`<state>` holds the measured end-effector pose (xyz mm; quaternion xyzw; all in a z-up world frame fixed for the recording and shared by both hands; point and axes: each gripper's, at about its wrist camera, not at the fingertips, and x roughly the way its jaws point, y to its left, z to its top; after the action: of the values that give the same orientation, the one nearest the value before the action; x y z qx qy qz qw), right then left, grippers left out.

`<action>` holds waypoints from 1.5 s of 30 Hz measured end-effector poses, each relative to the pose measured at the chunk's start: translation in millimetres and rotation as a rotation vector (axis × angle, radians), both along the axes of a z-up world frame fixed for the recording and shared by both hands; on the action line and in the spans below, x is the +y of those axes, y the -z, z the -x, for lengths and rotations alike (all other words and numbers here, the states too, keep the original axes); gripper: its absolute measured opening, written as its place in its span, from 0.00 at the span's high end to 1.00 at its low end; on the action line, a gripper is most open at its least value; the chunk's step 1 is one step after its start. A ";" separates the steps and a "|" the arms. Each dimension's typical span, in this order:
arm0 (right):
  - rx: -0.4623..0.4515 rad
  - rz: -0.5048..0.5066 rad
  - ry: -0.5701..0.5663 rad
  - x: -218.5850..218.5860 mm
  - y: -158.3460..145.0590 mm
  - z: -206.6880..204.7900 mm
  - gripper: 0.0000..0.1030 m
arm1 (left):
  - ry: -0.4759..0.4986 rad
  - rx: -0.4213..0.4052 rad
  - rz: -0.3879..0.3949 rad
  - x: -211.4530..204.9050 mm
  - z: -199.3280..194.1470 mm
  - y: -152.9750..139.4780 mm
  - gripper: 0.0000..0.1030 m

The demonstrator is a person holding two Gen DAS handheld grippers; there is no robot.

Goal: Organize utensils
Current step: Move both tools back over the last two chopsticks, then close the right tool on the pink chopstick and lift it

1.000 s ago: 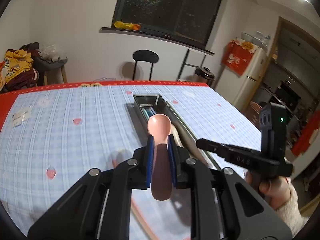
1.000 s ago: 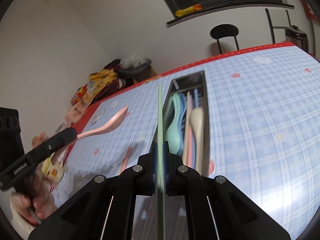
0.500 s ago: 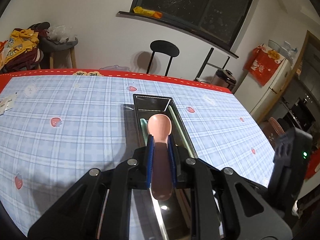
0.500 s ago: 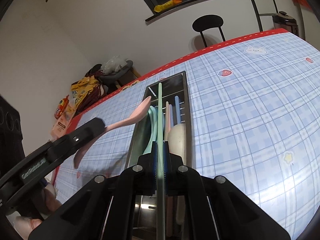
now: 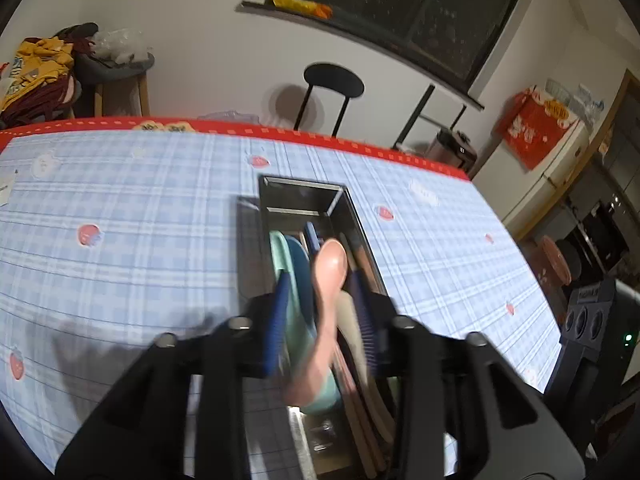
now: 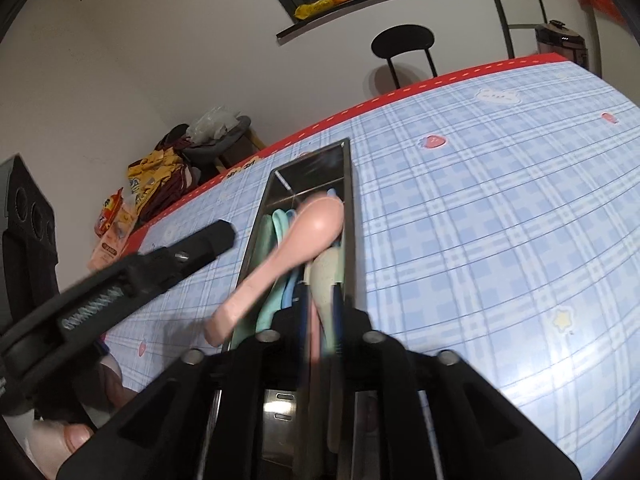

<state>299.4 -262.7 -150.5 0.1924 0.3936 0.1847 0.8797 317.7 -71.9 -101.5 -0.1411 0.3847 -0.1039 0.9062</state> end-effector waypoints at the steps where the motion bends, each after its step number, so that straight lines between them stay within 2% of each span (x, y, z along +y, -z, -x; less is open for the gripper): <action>1: -0.012 0.013 0.012 -1.1 -3.6 2.3 0.69 | -0.002 -0.007 0.000 2.4 1.2 -2.9 0.61; 6: -0.070 0.055 -0.006 3.4 -19.3 15.9 0.41 | -0.028 -0.042 -0.020 27.0 17.9 -19.0 0.45; 8: -0.090 0.091 -0.017 8.8 -23.8 24.1 0.33 | -0.044 -0.052 -0.026 38.9 28.4 -23.3 0.41; 9: -0.097 0.108 -0.021 11.0 -25.3 27.3 0.27 | -0.051 -0.056 -0.031 45.3 34.6 -25.0 0.41; 10: -0.104 0.126 -0.024 13.6 -27.2 30.9 0.24 | -0.055 -0.057 -0.037 49.8 39.0 -26.2 0.40; 11: -0.117 0.151 -0.031 17.4 -29.9 36.3 0.19 | -0.063 -0.057 -0.045 56.7 46.4 -27.2 0.36; 12: -0.127 0.169 -0.034 20.0 -32.1 39.9 0.13 | -0.071 -0.056 -0.052 61.9 52.3 -27.2 0.19; 14: -0.151 0.208 -0.040 26.9 -37.3 49.4 0.06 | -0.096 -0.069 -0.057 75.1 71.2 -27.4 0.11; 20: -0.164 0.231 -0.086 43.5 -35.3 79.0 0.06 | -0.099 -0.034 -0.140 96.1 117.8 -17.2 0.06; 25: -0.195 0.318 -0.116 56.4 -28.2 114.1 0.06 | -0.095 -0.013 -0.208 105.6 158.5 -3.7 0.06; 29: -0.198 0.336 -0.144 61.9 -23.1 134.0 0.06 | -0.068 -0.004 -0.253 105.3 186.8 9.4 0.06; 36: -0.166 0.399 -0.217 88.3 -4.4 157.8 0.06 | -0.030 0.008 -0.248 107.7 219.5 32.1 0.06; 41: -0.151 0.448 -0.256 114.3 4.1 162.7 0.06 | -0.051 0.001 -0.260 117.7 225.5 39.6 0.06; 45: -0.124 0.485 -0.246 129.2 11.2 158.4 0.06 | -0.084 -0.002 -0.226 133.0 223.5 43.4 0.06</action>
<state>141.0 -133.5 -161.7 -0.0848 0.3922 0.2018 0.8934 94.2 61.0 -144.9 -0.0541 0.3871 -0.0222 0.9202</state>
